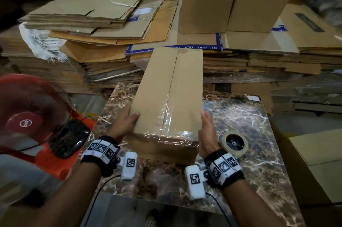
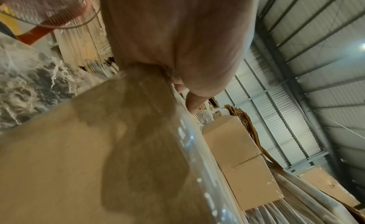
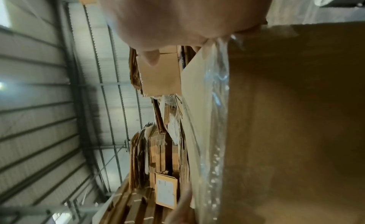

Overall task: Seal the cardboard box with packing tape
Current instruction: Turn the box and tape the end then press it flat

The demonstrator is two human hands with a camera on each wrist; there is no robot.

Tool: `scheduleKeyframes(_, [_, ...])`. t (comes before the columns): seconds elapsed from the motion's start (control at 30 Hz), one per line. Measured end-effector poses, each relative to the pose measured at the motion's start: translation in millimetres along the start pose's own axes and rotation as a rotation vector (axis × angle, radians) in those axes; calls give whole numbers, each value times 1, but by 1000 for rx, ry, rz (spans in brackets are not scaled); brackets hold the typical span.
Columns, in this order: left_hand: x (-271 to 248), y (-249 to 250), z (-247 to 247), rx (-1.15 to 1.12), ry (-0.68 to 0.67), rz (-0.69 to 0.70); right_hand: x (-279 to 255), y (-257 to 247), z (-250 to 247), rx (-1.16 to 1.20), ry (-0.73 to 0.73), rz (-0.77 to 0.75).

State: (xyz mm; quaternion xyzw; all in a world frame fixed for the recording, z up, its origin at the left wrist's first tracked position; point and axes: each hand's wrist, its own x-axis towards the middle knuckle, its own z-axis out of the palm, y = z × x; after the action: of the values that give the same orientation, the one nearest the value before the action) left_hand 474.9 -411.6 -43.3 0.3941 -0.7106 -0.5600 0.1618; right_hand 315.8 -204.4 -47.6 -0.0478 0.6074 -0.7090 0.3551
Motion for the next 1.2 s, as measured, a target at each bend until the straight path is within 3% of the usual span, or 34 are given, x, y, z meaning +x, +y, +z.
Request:
scheduleKeyframes(0.1, [-1,-1,-5,-125,-70,1,3,8,0,-113,3,-64])
scheduleKeyframes(0.2, [-10,-14,-19,-77,-204,64,-1,18,-1,-636,-14,-310])
scheduleKeyframes(0.27, [-9,-26,-27,260,-208,218,-2,22,-4,-1098,-24,-534])
scheduleKeyframes(0.37, [-4,-36,-29,748,-144,523,-5,16,-3,-1465,-106,-668])
scheduleKeyframes(0.47, [3,-35,-29,936,-115,753,-2,15,-5,-1657,-167,-712])
scheduleKeyframes(0.57, [7,-41,-25,1033,-207,828,1,15,-2,-1809,-207,-731])
scheduleKeyframes(0.8, [4,-44,-19,1188,-187,920,-2,15,-2,-1835,-209,-730])
scheduleKeyframes(1.03, [12,-27,-9,1097,-83,1025,-1,24,3,-1705,-62,-865])
scheduleKeyframes(1.13, [11,-39,-6,911,97,1013,-1,32,6,-1350,114,-956])
scheduleKeyframes(1.2, [5,-48,3,702,286,915,-1,38,13,-971,310,-840])
